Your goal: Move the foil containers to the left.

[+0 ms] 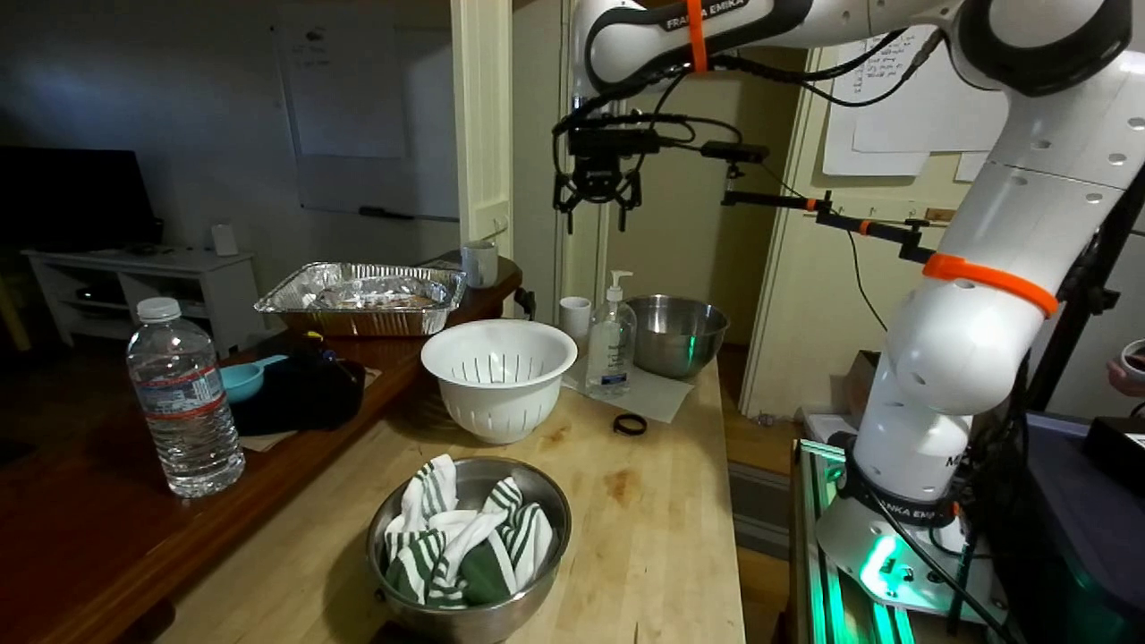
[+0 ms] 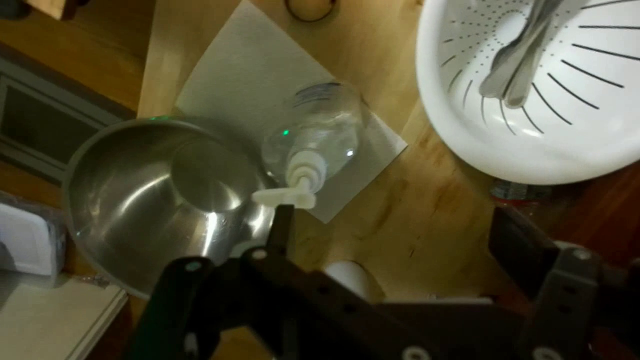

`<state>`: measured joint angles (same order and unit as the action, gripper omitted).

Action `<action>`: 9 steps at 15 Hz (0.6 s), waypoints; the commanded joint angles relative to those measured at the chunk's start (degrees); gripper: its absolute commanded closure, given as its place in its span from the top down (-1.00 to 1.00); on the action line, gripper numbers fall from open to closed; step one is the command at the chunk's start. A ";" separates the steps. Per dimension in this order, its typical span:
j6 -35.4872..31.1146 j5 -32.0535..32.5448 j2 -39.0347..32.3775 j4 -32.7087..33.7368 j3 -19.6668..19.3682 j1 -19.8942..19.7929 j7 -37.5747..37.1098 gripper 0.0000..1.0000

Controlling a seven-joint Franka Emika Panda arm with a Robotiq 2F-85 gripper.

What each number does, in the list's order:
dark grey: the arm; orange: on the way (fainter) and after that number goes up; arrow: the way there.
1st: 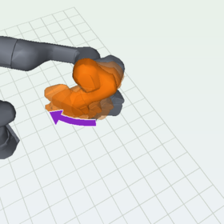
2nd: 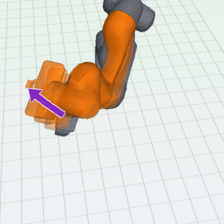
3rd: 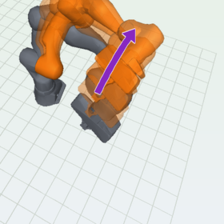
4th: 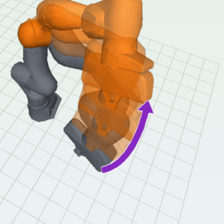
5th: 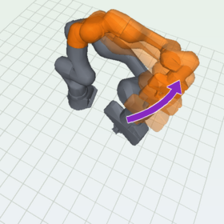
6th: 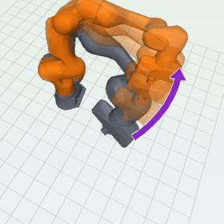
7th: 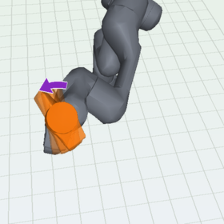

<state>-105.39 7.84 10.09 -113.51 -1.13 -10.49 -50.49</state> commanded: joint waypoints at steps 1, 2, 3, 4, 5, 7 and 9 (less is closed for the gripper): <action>-3.38 -1.81 -9.46 6.92 0.49 2.21 -10.73 1.00; -4.21 -1.34 -11.08 7.98 0.13 2.69 -11.86 1.00; -5.10 -1.30 -12.76 8.82 -0.47 3.06 -11.69 1.00; -5.83 -1.08 -14.28 9.66 -0.92 3.30 -11.48 1.00; -6.36 -1.92 -16.00 10.75 -1.34 3.42 -9.67 1.00; -6.91 -5.37 -19.13 13.46 -1.63 3.59 -3.48 1.00; -4.59 -7.18 -21.47 16.68 -2.21 3.56 -1.51 1.00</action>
<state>-112.21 4.28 -7.23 -102.34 -1.81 -7.85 -55.95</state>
